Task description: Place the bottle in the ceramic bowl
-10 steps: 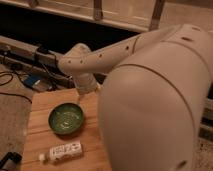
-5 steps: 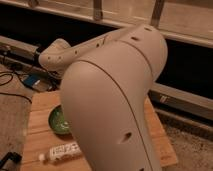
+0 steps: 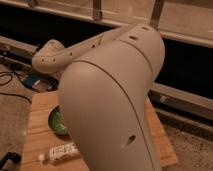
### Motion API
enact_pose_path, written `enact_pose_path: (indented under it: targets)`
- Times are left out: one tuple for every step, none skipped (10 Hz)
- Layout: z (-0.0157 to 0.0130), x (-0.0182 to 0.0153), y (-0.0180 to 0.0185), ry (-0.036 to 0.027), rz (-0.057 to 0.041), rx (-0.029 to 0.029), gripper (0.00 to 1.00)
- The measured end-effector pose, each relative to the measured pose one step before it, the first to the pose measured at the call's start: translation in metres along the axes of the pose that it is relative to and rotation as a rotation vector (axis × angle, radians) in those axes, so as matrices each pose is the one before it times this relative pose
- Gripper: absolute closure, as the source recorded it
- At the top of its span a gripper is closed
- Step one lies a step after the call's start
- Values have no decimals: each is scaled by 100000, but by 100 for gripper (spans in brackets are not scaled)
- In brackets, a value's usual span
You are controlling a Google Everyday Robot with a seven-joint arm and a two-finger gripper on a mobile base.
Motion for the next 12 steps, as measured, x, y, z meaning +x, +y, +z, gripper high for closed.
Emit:
enact_pose_path:
  targets:
    - [-1065,-105,1295,-1568,-8764,3621,20]
    - [-996,240,1125,-1460,-9601,3775,20]
    - [-708,352,694,-1113,-7569,3022,20]
    - [-374,540,460,-1048,-4072,2404,20]
    - [-52,744,166,-1520,-161,309,20]
    - [339,1138,-175,-1579,2530,-1530,20]
    - [641,1345,-378,-641,3369,-1960,20]
    - [226,576,-236,-73,1538,-725,20]
    - [-57,-196,122,-178,-445,36,20]
    - [-74,-184,113,-160,-410,46,20]
    - [76,166,-84,134,328,-57,20]
    - [10,14,-80,51,8,-24,20]
